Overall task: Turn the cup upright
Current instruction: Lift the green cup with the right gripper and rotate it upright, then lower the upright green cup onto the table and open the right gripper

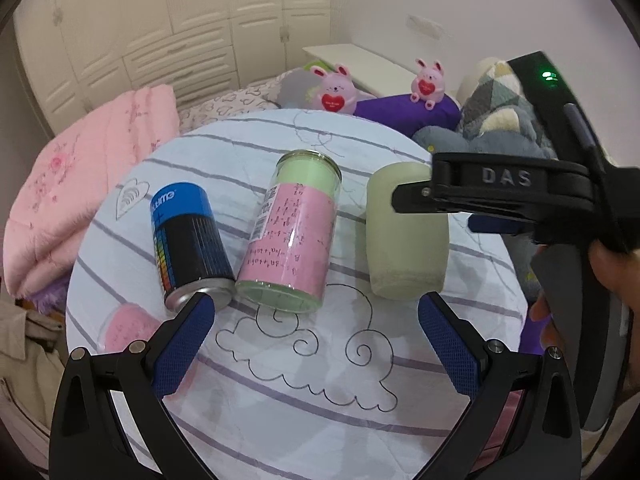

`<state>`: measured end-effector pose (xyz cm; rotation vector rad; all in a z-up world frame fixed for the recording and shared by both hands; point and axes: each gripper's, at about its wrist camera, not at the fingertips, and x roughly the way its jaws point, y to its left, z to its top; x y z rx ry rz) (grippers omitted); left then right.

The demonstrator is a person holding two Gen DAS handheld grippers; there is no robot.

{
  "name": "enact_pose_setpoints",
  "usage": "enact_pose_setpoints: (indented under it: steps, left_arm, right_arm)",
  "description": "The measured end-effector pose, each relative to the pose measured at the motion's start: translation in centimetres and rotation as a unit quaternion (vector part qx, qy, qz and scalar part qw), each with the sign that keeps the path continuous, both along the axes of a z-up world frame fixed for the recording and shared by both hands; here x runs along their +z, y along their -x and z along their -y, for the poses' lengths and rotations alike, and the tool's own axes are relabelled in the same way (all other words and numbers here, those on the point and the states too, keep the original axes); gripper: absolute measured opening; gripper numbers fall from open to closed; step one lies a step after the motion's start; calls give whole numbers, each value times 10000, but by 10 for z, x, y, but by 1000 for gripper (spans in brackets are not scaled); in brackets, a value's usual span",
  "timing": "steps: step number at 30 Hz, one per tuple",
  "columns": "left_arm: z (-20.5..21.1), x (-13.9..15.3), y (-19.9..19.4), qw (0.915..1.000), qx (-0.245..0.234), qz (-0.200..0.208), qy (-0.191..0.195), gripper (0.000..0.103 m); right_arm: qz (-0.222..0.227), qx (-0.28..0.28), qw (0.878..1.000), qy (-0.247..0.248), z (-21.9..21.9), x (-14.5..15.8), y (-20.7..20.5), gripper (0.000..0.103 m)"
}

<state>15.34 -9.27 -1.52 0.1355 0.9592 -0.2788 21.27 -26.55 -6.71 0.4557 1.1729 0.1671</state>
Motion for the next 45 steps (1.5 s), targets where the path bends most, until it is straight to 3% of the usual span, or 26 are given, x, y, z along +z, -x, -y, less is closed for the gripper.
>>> enact_pose_setpoints:
  steps: [9,13,15,21,29,37,45]
  left_arm:
    - [8,-11,-20,9998,-111,-138,-119,103]
    - [8,-13,-23,9998,-89,-165,-107,103]
    - [6,-14,-24,9998,-68,-187,-69,103]
    - [2,-17,-22,9998,21,-202,-54,103]
    - [-9,-21,-13,9996,129,-211,-127,103]
    - [-16,-17,1,9989,211,-26,-408,103]
    - [-23,-15,6,9987,316,-23,-390,103]
  right_arm:
    - [-363,-57,9965,-751,5,-32,-17,102]
    - [-337,139,9961,-802,1,-39,-21,83]
    - [-215,226,9964,-790,0,-38,-20,83]
    - [805,668,9944,-125,-15,-11,-9,83]
    - [2375,1288,9567,1078,-42,8,29,80]
    - [2738,1683,9354,1472,-51,5,46,80]
    - [2781,1876,9272,1668,-66,7,45,81]
